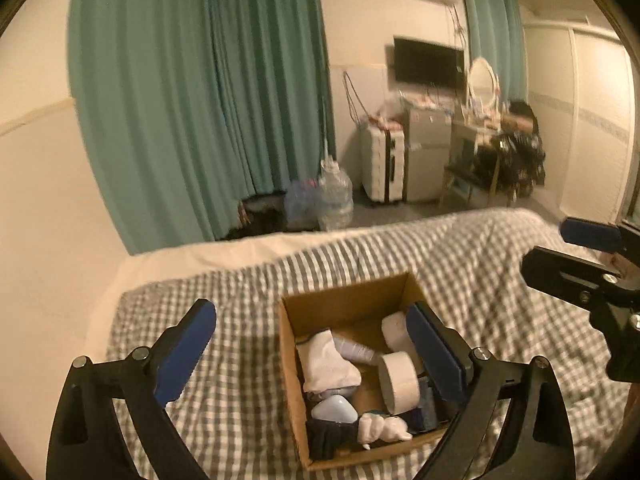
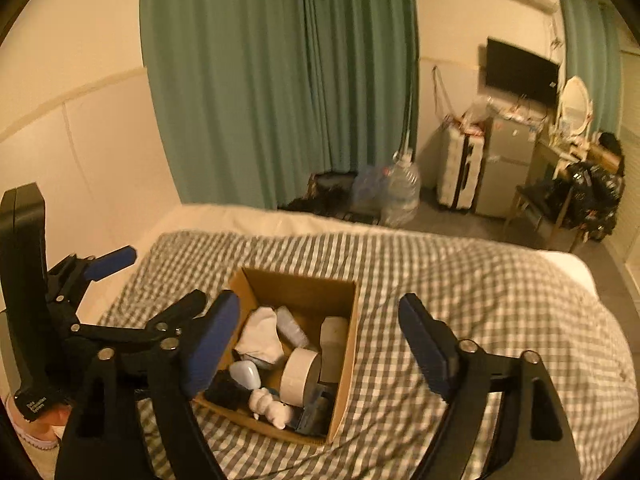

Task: Organize objects

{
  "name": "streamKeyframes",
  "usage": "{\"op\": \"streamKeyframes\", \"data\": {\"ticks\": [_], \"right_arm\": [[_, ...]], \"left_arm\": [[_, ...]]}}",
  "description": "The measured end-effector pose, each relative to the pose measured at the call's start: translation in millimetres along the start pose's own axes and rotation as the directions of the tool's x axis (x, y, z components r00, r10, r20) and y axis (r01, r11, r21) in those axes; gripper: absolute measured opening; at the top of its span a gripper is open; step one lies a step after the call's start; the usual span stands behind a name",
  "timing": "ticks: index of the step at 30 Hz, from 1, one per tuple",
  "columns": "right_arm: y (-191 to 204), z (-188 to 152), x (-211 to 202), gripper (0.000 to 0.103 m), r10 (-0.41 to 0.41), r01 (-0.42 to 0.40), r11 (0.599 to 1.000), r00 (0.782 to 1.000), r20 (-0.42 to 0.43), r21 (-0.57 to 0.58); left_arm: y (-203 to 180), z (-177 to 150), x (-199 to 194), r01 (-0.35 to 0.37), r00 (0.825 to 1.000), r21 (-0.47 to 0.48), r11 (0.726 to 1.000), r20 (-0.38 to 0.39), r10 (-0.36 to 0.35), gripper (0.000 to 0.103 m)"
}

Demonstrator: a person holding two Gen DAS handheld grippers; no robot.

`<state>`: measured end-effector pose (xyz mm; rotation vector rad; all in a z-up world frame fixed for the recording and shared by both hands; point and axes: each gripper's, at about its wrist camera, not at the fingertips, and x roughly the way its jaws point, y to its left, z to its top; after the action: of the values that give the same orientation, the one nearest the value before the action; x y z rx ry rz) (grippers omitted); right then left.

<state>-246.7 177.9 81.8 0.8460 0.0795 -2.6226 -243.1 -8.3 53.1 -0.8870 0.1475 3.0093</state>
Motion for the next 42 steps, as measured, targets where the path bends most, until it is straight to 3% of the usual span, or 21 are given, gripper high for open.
{"op": "streamKeyframes", "data": {"ticks": [4,9,16,18,22,27,30,34,42], "right_arm": [[10,6,-52,0.094,0.002,-0.002,1.000,0.997,0.074,-0.008],[21,3,-103,0.098,-0.064,0.071,0.997,0.987,0.150,-0.042],[24,-35,-144,0.100,-0.115,0.126,0.991,0.965,0.234,-0.033],[20,-51,-146,0.101,-0.119,0.128,0.991,0.964,0.237,-0.023],[18,-82,-135,0.101,-0.121,0.134,0.989,0.972,0.199,-0.055],[15,-123,-113,0.102,-0.177,0.191,0.980,0.965,0.196,-0.056],[16,-143,-101,0.102,-0.162,0.174,0.983,0.970,0.182,-0.055],[22,-156,-84,0.102,-0.176,0.190,0.979,0.970,0.170,-0.072],[19,-166,-68,0.102,-0.193,0.205,0.977,0.968,0.161,-0.060]], "left_arm": [[2,7,-54,-0.007,0.997,-0.025,1.000,0.081,0.009,0.103],[-3,7,-106,-0.037,0.990,-0.025,0.999,0.132,0.040,0.103],[-9,-23,-147,-0.040,0.983,-0.046,0.998,0.177,0.048,0.103],[-14,-38,-155,-0.052,0.981,-0.051,0.997,0.184,0.060,0.103],[-21,-73,-170,-0.115,0.961,-0.058,0.992,0.247,0.126,0.103],[-26,-109,-162,-0.098,0.961,-0.054,0.994,0.255,0.109,0.103],[-30,-125,-146,-0.142,0.959,-0.034,0.989,0.245,0.146,0.103],[-32,-142,-128,-0.173,0.962,-0.037,0.984,0.209,0.177,0.103],[-25,-156,-114,-0.141,0.974,-0.079,0.987,0.166,0.153,0.103]]}}
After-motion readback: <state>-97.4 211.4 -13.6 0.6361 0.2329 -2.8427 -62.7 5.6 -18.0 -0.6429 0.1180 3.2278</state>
